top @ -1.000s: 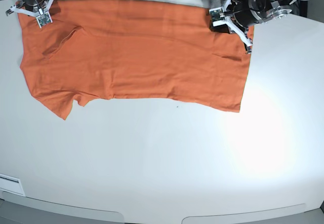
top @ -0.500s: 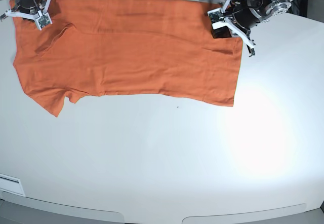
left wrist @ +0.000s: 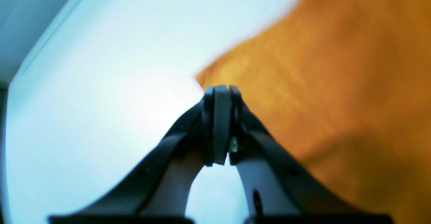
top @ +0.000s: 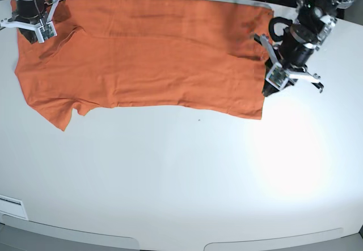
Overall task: Fold the T-shirt properly
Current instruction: 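Release and move both grippers to the hem corners of the shirt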
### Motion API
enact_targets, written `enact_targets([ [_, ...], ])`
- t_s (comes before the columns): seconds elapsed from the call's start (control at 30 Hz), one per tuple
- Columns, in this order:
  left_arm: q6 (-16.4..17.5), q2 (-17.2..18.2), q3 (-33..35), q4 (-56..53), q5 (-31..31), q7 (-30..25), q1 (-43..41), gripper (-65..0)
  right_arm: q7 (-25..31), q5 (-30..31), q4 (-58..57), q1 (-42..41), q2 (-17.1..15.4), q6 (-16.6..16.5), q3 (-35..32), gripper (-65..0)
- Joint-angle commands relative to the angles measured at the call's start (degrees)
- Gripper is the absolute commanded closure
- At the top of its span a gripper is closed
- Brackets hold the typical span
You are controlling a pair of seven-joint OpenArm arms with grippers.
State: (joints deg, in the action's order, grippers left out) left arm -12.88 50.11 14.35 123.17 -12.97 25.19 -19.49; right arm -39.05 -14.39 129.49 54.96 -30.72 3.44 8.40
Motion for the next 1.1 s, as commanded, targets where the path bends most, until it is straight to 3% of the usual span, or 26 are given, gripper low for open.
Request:
enact_targets([
  [0.0, -0.83, -0.66, -3.91, -0.9, -2.93, -2.21, 0.31, 0.0, 0.42, -0.66, 1.07, 0.44, -0.57, 0.63, 0.37, -2.0],
  [0.13, -2.38, -7.17, -14.1, -7.28, -14.34, -4.22, 2.47, 0.0, 0.46, -0.63, 1.07, 0.44, -0.57, 0.63, 0.37, -2.0],
  [0.27, -0.83, -10.82, -16.13, -15.45, -19.39, -4.15, 6.21, 0.0, 0.42, -0.63, 1.05, 0.44, -0.57, 0.63, 0.37, -2.0],
  [0.4, 7.34, -13.11, -16.06, -25.79, -25.33, -2.73, 10.93, 0.0, 0.44, -0.63, 1.07, 0.44, -0.59, 0.61, 0.37, -2.0],
  [0.5, 17.31, -14.23, -15.85, -34.69, -30.45, -1.51, 15.56, 0.0, 0.46, -0.61, 1.07, 0.44, -0.57, 0.61, 0.37, -1.9],
  [0.53, 21.59, -14.29, -15.87, -37.13, -32.28, -0.2, 17.0, -3.1, 0.44, -0.61, 1.07, 0.44, -0.57, 0.61, 0.37, -2.0],
  [0.6, 29.2, -14.23, -15.87, -40.59, -36.24, 3.69, 19.43, -16.6, 0.44, -0.61, 1.07, 0.44, -0.57, 0.61, 0.37, -1.9],
  [0.7, 35.85, -14.25, -15.87, -42.21, -42.34, 8.98, 21.14, -34.9, 0.44, -0.61, 1.07, 0.44, -0.57, 0.61, 0.37, -2.0],
  [0.9, 36.72, -14.56, -15.61, -43.01, -44.54, 10.88, 21.2, -36.0, 0.52, -0.61, 1.07, 0.42, -0.57, 0.61, 0.37, -1.9],
  [1.07, 37.29, -15.19, -10.67, -47.6, -44.52, 10.95, 24.35, -36.0, 0.94, -0.61, 1.07, 0.42, -0.57, 0.63, 0.37, -1.9],
])
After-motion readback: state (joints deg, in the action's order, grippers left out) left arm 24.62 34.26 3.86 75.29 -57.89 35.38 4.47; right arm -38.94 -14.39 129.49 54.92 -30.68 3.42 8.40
